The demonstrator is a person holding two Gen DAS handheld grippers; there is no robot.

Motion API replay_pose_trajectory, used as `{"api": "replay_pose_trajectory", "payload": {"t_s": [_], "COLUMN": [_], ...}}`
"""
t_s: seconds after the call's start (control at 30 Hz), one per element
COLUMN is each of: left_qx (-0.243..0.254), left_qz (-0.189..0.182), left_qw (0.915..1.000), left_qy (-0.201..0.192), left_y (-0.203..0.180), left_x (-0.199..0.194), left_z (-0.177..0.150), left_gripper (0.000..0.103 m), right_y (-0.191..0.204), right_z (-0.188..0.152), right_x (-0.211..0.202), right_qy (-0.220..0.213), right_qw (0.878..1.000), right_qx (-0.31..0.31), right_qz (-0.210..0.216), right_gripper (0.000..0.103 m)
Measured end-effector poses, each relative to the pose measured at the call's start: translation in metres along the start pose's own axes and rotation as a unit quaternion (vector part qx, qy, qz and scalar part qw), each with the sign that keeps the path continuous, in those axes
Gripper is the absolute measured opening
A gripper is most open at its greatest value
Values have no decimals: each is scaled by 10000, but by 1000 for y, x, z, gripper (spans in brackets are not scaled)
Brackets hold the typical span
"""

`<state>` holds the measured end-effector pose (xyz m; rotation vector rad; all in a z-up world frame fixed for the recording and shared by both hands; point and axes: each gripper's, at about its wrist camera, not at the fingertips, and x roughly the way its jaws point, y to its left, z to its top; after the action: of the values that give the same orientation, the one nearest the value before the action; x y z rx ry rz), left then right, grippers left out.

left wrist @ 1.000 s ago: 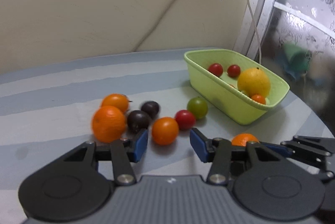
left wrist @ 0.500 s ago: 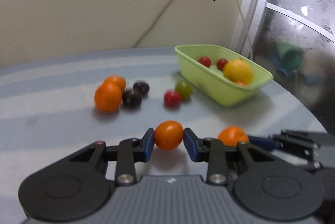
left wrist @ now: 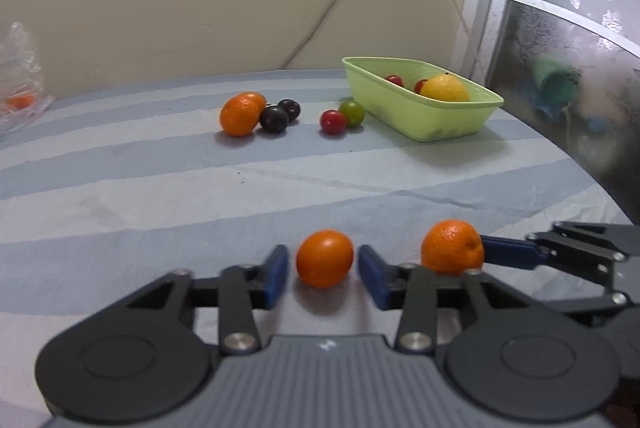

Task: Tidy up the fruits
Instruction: 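Carry the orange tomato and mandarin into the green basin while both grippers open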

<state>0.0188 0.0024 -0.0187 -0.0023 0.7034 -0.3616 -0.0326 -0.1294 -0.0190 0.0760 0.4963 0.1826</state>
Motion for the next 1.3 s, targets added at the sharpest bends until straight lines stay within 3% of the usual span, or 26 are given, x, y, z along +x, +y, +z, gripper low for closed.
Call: {"api": "replay_pose_trajectory", "payload": {"t_s": [0.13, 0.3, 0.6, 0.93, 1.3], "left_qx": [-80, -79, -69, -53, 162], "left_qz": [282, 443, 548, 551, 135], "left_qw": [9996, 9990, 9984, 9984, 9997], "left_qy": [30, 56, 72, 84, -124], "left_y": [-1, -2, -5, -6, -14], "left_x": [0, -2, -3, -3, -4], "left_z": [-3, -5, -5, -4, -2], "left_gripper": [61, 67, 69, 69, 68], "right_y": [2, 3, 2, 3, 3], "right_z": [-4, -9, -10, -11, -9], "right_x": [-9, -14, -18, -20, -15], "right_qy": [-120, -157, -221, -244, -179], "right_qw": [9999, 9998, 9997, 9996, 9997], "right_qx": [46, 44, 77, 100, 136], "right_qz": [-74, -119, -107, -41, 39], "right_gripper": [52, 52, 52, 52, 52]}}
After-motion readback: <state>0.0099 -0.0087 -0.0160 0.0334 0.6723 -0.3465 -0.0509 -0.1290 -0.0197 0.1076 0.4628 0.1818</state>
